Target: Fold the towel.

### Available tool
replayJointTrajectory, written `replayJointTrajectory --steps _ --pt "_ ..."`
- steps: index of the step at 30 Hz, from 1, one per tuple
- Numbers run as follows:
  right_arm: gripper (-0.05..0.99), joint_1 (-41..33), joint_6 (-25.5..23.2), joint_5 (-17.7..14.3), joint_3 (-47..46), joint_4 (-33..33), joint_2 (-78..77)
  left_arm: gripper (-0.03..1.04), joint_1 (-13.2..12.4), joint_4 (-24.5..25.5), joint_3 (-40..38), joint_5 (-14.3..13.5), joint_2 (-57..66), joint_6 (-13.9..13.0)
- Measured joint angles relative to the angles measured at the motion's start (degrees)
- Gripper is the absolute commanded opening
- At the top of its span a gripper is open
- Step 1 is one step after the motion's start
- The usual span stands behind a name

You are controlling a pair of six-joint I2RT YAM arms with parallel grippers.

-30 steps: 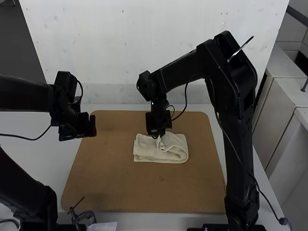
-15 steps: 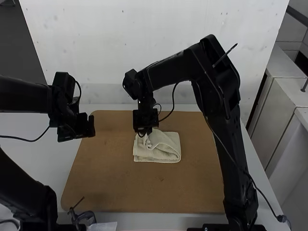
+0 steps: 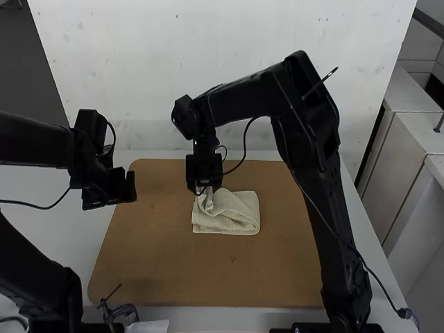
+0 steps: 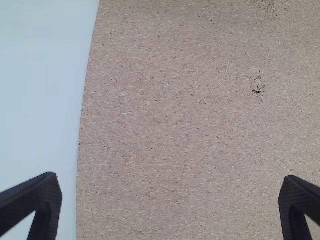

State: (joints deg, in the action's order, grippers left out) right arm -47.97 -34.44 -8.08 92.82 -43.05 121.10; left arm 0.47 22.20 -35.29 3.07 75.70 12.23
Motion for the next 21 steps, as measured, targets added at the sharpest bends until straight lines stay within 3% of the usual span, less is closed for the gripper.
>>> replayJointTrajectory --steps 2,4,17,21 --pt "0.19 0.92 0.22 0.31 0.02 -0.07 -2.49 0.97 -0.09 -0.37 0.04 0.0 -0.02 -0.02" --pt "0.01 2.16 0.2 0.28 0.04 -0.11 -5.22 0.97 -0.11 -0.9 0.26 0.02 -0.02 -0.04" --pt "0.02 0.5 0.81 -0.42 -3.15 1.27 -1.53 0.97 -0.22 -1.36 0.87 0.48 0.0 -0.24" --pt "0.02 -1.77 1.03 -0.39 -2.58 0.74 2.08 0.97 -1.49 -1.77 1.29 0.9 0.0 -0.46"
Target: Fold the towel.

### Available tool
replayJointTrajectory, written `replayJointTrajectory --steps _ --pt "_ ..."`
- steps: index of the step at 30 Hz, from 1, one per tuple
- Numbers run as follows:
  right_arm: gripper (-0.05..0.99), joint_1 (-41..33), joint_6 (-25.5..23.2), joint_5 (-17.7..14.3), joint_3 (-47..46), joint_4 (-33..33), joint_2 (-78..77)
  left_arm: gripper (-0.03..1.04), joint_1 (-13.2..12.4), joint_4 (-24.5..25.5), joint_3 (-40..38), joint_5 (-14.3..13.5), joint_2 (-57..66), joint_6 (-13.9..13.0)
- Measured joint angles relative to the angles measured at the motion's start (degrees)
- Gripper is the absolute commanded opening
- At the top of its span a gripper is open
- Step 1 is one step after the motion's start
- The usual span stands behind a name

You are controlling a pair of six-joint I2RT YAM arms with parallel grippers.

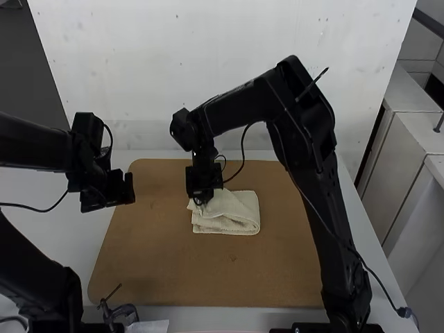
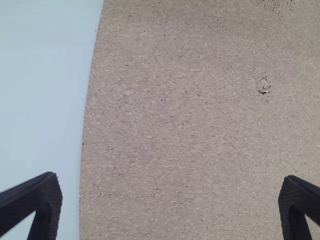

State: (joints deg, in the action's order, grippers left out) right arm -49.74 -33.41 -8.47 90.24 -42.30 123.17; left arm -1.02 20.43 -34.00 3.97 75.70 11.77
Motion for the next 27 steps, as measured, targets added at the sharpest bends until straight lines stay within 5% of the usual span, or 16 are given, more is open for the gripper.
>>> replayJointTrajectory --steps 19,27 --pt "0.02 -3.28 0.22 -0.39 6.71 -1.62 3.93 0.97 -1.62 -1.68 0.07 0.87 1.18 -1.09" --pt "0.52 -1.46 0.57 -0.33 6.82 -3.15 3.96 0.97 -2.14 -1.68 0.04 1.46 1.16 -1.73"
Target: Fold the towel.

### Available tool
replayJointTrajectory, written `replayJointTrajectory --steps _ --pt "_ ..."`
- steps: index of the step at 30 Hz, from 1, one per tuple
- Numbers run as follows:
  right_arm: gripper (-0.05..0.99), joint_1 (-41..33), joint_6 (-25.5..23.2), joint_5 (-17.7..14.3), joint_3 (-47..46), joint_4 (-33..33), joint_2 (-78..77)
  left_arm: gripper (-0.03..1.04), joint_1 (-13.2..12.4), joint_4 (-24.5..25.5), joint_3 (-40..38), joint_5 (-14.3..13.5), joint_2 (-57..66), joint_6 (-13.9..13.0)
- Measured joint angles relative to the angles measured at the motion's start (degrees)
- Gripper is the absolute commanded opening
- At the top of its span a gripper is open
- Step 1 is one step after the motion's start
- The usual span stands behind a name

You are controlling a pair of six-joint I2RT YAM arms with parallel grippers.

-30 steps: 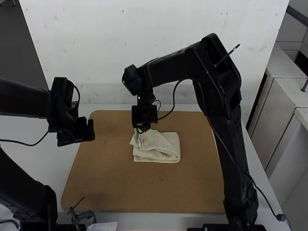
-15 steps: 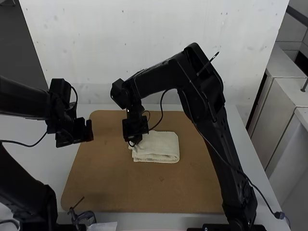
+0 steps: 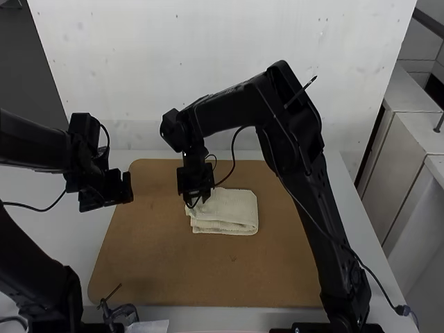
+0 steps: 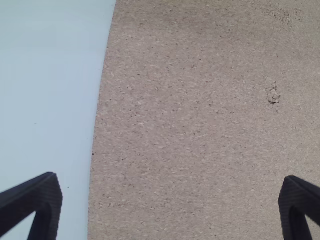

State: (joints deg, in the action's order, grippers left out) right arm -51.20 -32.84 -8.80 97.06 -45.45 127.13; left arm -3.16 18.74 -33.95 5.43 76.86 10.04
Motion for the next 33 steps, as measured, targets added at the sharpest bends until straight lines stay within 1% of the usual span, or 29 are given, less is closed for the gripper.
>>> replayJointTrajectory --steps 1,3,4,7,9,12,13,15,20,24,27,30,33 --pt "0.58 0.9 0.11 0.17 0.0 -0.11 -0.63 0.97 0.0 0.0 0.02 0.11 0.0 -0.02" --pt "0.76 2.78 0.37 0.39 0.0 -0.2 -2.6 0.97 0.0 0.09 0.0 0.37 -0.24 -0.17" --pt "0.82 3.65 0.44 0.5 0.0 -0.22 -4.04 0.97 0.0 0.17 0.0 0.52 -0.52 -0.17" --pt "0.9 6.64 0.57 0.9 -0.07 -0.09 -9.84 0.97 0.0 0.28 0.0 0.81 -2.27 -0.17" --pt "0.94 8.26 0.66 1.03 -1.09 0.72 -14.38 0.97 0.02 0.33 0.0 0.9 -3.26 -0.17" --pt "0.95 10.84 0.85 1.22 -5.07 2.1 -21.49 0.97 0.0 0.85 0.0 1.07 -4.9 -0.2" --pt "0.95 11.98 1.01 1.27 -7.21 3.5 -23.85 0.97 0.0 0.98 0.02 1.07 -5.31 -0.2" --pt "0.95 15.13 2.19 1.31 -12.98 7.74 -28.33 0.97 0.0 1.33 0.02 1.11 -6.19 -0.2" --pt "0.95 24.83 5.55 0.87 -27.15 13.29 -37.68 0.97 0.0 2.1 0.0 1.31 -8.52 -0.26" --pt "0.95 30.45 9.09 0.28 -39.12 19.89 -49.31 0.96 0.46 2.12 0.0 1.25 -10.97 -0.42" --pt "0.95 33.81 12.13 -0.04 -45.24 21.62 -59.56 0.96 2.38 2.21 0.0 1.2 -12.79 -0.42" --pt "0.95 37.18 14.99 -0.31 -50.75 23.23 -68.41 0.96 5.2 2.32 0.0 0.48 -15.28 -0.48" --pt "0.95 39.76 17.84 -0.5 -57.09 24.33 -76.48 0.97 7.91 3.43 0.0 -0.15 -19.1 -0.61"
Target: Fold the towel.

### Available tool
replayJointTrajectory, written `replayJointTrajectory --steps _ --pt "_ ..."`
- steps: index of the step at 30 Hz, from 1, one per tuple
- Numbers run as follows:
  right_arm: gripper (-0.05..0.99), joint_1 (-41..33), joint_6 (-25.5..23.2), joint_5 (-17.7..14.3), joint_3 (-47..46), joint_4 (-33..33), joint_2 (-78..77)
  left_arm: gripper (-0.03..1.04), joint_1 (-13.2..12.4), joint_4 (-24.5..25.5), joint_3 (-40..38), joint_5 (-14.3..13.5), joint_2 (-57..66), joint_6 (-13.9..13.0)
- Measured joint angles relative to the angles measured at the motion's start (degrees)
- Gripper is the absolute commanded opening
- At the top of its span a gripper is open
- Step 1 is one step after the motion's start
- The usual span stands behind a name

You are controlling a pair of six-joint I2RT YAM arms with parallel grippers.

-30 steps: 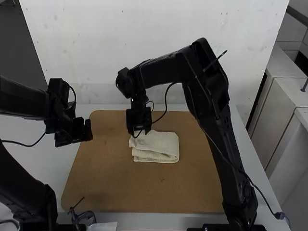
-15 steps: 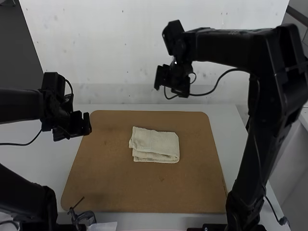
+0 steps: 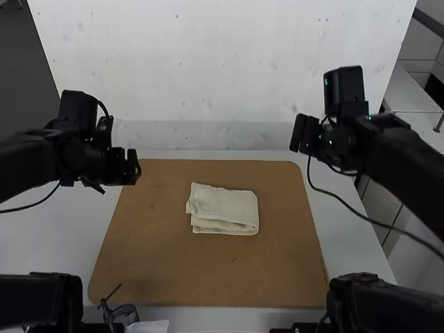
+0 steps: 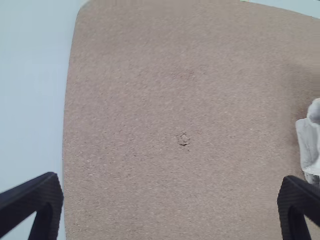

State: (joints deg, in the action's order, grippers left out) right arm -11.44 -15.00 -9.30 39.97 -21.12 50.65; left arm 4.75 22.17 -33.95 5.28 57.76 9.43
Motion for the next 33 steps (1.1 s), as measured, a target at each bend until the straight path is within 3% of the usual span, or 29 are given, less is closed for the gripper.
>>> replayJointTrajectory --steps 6,20,33 --pt "0.95 0.44 3.96 -0.24 -9.68 0.26 -14.84 0.97 2.36 0.28 0.02 -1.53 -6.4 -0.02" --pt "0.94 8.55 14.05 -2.12 -19.67 0.55 -44.26 0.96 2.93 -0.07 2.71 -5.55 -12.98 -0.02" --pt "0.95 7.54 16.17 -2.12 -21.77 1.27 -50.36 0.96 3.8 1.44 2.71 -10.23 -28.65 0.02"
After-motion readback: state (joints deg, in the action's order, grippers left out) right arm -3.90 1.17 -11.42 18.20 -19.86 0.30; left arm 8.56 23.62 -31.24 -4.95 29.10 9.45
